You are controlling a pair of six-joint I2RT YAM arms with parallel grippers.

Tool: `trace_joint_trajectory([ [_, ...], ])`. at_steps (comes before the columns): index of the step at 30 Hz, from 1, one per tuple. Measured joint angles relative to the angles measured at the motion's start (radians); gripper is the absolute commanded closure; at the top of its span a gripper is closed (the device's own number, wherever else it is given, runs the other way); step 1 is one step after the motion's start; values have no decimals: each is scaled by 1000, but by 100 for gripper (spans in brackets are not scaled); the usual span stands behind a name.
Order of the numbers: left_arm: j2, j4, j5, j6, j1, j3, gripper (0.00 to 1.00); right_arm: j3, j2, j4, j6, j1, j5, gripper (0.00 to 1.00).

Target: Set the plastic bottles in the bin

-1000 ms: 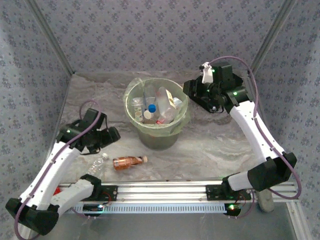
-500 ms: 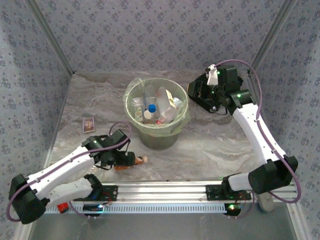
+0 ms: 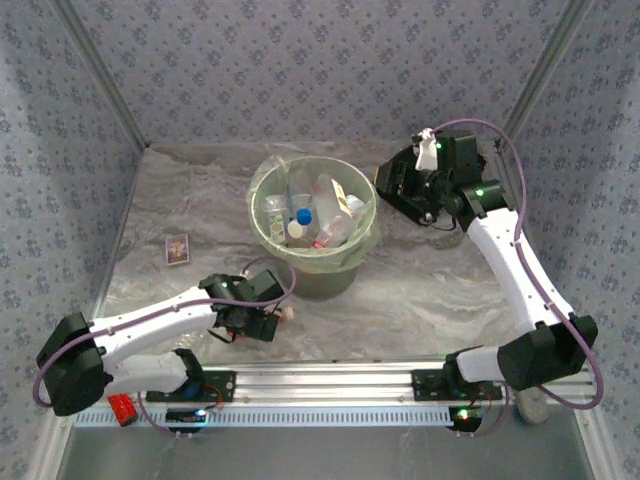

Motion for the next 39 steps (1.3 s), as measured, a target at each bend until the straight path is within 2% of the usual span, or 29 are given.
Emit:
trace_joint_trajectory([
  [12,0,206,-55,-2,-1,-126,2,-15,-8,0,7,-8,-7,38],
  [23,0,283,-63,-67,41,-142,31,-21,-11,1,19,-8,-7,38],
  [29,-19,281,-63,-102,72,-142,44,-34,-16,0,23,-8,-7,38],
  [35,-109,242,-61,-140,112,-140,52,-41,-28,1,23,-8,-8,38],
  [39,-193,191,-58,-157,158,-113,53,-43,-32,3,23,-8,-8,38],
])
